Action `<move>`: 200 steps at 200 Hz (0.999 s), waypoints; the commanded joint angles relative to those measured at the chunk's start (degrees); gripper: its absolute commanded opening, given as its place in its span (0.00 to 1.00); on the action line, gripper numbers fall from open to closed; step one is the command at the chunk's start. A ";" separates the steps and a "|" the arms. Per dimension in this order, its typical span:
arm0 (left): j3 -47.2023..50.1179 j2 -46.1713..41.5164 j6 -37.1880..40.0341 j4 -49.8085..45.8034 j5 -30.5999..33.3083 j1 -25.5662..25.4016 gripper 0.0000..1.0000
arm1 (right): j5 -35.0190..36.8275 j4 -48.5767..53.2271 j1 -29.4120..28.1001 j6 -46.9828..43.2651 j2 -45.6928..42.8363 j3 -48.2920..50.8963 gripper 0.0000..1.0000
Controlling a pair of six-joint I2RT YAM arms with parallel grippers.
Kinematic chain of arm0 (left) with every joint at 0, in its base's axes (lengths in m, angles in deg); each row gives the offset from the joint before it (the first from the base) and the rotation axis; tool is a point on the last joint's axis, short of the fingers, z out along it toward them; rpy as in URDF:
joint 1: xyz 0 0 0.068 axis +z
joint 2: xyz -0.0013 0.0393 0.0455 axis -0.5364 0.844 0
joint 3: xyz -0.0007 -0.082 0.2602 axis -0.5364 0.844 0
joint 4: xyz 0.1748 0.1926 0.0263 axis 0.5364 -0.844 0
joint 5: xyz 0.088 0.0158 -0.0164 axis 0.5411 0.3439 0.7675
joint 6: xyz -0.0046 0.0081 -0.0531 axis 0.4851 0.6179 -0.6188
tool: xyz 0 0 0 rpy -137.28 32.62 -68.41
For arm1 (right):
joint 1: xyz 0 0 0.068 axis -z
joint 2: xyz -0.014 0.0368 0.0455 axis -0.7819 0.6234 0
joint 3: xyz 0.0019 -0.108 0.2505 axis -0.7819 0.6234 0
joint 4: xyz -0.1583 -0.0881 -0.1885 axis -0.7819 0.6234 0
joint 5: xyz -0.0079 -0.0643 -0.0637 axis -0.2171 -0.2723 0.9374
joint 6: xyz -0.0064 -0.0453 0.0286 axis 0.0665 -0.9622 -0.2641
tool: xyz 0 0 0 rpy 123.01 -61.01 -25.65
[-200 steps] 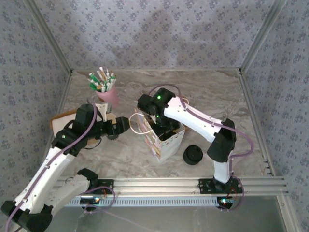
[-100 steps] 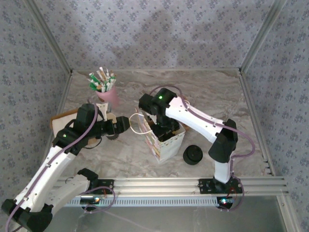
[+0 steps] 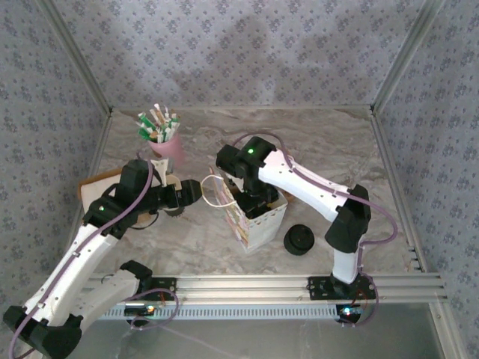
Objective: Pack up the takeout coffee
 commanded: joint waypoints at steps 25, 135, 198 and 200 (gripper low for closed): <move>-1.29 0.23 0.36 0.06 0.58 -0.25 0.94 | 0.52 -1.33 0.08 -1.66 -3.02 1.25 0.64; -2.52 0.37 1.01 -1.24 1.30 -0.22 0.94 | 0.01 -3.41 0.07 -1.65 -4.15 2.64 0.64; -2.35 0.60 0.92 -1.17 1.36 -0.24 0.94 | 0.41 -4.42 0.05 -1.57 -5.07 3.63 0.64; -2.37 0.63 0.94 -1.17 1.36 -0.24 0.94 | 0.45 -4.42 0.06 -1.57 -5.10 3.63 0.64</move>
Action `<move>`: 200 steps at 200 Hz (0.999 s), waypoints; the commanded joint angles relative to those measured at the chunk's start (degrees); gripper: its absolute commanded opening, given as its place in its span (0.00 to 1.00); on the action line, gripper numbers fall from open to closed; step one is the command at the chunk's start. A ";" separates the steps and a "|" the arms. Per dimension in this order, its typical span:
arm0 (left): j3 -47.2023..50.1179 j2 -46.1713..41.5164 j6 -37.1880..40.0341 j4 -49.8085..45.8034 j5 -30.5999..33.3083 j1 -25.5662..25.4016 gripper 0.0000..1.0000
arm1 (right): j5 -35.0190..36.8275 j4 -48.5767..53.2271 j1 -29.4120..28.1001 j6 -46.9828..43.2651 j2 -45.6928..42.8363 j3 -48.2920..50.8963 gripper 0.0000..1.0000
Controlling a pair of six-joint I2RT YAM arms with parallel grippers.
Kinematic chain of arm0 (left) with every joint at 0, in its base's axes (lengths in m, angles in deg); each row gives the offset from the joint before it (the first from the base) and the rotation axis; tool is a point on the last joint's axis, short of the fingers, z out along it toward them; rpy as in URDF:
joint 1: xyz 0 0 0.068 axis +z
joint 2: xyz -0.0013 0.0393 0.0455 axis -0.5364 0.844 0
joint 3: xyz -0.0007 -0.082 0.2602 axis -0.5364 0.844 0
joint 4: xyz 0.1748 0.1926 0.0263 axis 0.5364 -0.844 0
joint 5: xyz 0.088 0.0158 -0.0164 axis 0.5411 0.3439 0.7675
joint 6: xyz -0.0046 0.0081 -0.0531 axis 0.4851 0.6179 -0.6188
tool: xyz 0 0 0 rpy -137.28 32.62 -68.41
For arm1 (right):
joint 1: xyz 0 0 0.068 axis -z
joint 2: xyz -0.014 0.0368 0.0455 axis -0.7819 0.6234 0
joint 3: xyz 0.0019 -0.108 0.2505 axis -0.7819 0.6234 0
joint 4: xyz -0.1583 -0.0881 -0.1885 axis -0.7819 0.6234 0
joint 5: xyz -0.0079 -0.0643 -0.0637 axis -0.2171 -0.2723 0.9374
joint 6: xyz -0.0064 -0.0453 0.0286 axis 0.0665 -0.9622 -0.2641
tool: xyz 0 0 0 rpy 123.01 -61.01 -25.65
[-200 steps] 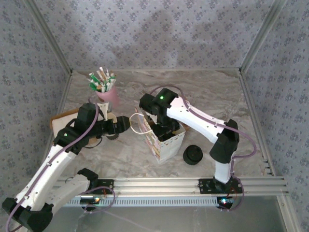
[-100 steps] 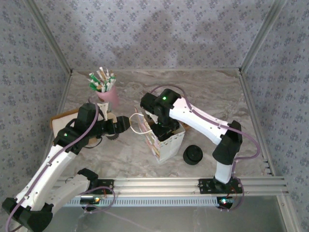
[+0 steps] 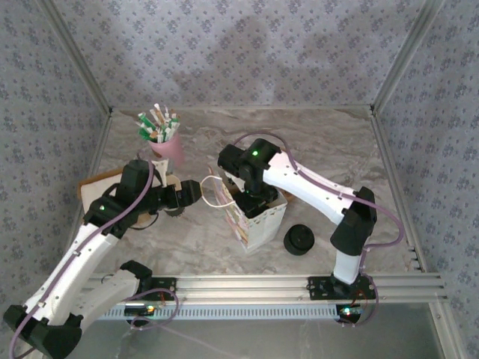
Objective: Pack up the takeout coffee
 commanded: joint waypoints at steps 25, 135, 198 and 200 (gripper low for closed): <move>-2.39 0.09 0.92 -0.21 0.55 -0.26 0.93 | 0.70 -0.20 -0.01 -0.44 -2.61 0.62 0.64; -2.29 0.10 0.75 -0.17 0.55 -0.23 0.93 | 0.97 -0.66 0.00 -0.34 -3.17 1.45 0.64; -2.39 0.10 0.83 -0.12 0.58 -0.23 0.93 | 0.11 -0.18 0.08 -0.39 -2.68 1.46 0.64; -2.39 0.04 0.77 -0.12 0.56 -0.24 0.93 | 0.03 -0.19 0.12 -0.35 -2.63 1.42 0.64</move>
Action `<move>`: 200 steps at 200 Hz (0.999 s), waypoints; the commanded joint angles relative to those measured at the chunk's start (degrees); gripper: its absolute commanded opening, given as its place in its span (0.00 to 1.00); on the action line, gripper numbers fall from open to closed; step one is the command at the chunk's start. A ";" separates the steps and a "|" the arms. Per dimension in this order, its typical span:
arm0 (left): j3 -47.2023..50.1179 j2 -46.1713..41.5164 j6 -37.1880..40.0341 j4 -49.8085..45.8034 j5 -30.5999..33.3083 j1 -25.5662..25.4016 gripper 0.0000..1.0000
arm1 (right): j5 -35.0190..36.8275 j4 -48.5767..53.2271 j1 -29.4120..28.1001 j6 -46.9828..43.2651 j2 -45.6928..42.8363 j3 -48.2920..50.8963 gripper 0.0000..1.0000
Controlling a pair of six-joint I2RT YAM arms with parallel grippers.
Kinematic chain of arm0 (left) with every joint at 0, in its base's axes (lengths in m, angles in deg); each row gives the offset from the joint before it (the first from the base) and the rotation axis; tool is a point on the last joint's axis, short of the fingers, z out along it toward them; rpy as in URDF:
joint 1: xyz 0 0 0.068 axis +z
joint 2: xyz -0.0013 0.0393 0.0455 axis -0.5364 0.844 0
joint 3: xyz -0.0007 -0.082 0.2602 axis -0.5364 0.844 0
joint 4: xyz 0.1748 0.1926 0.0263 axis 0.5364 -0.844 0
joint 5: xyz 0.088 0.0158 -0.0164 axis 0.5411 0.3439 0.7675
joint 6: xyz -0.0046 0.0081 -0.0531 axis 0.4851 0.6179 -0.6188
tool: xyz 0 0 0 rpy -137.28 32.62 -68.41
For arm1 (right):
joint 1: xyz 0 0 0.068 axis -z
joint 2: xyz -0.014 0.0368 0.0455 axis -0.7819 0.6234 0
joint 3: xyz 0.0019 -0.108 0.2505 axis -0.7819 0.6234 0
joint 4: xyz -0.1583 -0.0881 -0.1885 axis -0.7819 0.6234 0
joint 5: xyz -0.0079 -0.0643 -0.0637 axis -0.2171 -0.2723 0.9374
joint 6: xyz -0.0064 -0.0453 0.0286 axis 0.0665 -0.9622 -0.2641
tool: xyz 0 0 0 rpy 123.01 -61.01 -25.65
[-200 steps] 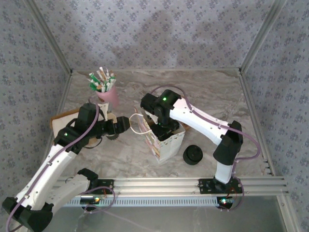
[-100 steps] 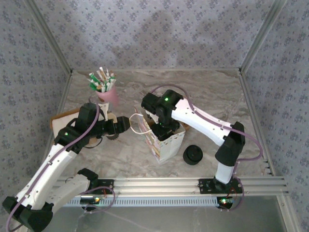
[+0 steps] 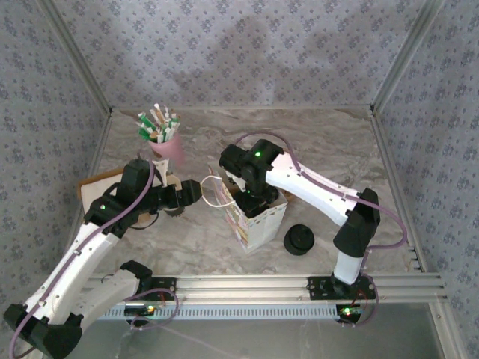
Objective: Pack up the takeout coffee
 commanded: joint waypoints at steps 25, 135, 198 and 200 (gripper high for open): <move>-2.36 -0.09 0.84 -0.10 0.55 -0.24 0.93 | -0.38 1.02 0.17 -0.30 -1.25 0.56 0.64; -2.37 -0.17 0.76 -0.09 0.47 -0.25 0.93 | -1.05 -0.15 0.77 -0.26 -0.63 2.20 0.64; -2.45 -0.09 0.75 -0.10 0.47 -0.26 0.93 | -1.35 1.44 2.00 0.18 0.16 2.41 0.64; -2.47 -0.06 0.75 -0.10 0.47 -0.24 0.93 | -1.42 1.46 2.01 0.18 0.16 2.39 0.64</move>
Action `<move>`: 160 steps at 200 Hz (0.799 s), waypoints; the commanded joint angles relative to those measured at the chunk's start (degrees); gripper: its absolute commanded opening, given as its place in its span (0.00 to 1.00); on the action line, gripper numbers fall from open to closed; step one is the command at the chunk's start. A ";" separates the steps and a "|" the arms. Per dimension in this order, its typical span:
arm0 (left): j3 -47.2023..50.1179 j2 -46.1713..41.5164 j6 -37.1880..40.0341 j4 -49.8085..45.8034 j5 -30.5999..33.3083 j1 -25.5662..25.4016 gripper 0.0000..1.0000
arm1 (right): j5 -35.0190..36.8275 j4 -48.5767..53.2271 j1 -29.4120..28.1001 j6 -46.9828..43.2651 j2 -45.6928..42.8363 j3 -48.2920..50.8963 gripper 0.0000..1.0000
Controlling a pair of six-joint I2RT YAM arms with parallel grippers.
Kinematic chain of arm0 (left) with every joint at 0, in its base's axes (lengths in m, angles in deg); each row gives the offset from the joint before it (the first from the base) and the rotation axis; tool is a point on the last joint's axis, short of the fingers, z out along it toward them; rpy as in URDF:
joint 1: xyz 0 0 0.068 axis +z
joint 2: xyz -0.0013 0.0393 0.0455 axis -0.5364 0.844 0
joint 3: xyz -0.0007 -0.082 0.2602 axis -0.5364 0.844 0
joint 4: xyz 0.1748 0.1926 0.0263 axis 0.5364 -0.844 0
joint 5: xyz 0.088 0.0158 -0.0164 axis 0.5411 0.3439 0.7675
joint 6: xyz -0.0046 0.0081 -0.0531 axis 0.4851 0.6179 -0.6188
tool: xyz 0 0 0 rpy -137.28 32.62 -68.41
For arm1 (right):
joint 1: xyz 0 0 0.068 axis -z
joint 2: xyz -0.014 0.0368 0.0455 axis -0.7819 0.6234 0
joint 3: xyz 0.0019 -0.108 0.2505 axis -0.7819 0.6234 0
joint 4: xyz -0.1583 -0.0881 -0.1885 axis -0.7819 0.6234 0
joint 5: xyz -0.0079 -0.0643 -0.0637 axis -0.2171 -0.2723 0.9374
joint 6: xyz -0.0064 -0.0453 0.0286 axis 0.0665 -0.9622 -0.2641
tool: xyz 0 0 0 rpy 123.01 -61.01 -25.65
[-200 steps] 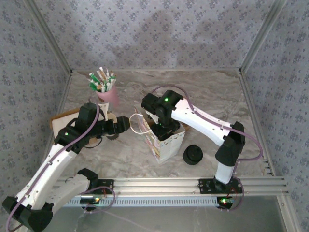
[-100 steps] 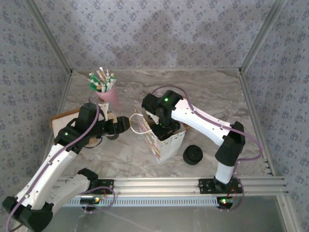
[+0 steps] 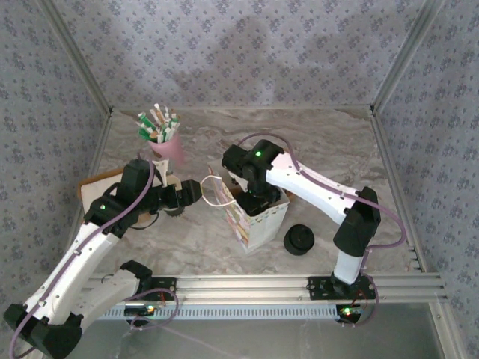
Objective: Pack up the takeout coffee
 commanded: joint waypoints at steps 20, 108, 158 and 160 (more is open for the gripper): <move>-2.53 -0.11 0.84 -0.12 0.48 -0.25 0.93 | -0.82 2.62 0.68 0.16 0.40 -0.15 0.64; -2.72 0.03 1.02 -0.30 0.64 -0.27 0.93 | -1.17 2.71 0.59 -0.01 1.28 -0.62 0.64; -2.85 0.28 1.10 -0.21 0.55 -0.26 0.93 | -1.17 3.27 0.58 -0.10 1.76 -1.22 0.64; -2.84 0.32 1.10 -0.21 0.55 -0.24 0.93 | -1.15 3.25 0.63 -0.10 1.73 -1.26 0.64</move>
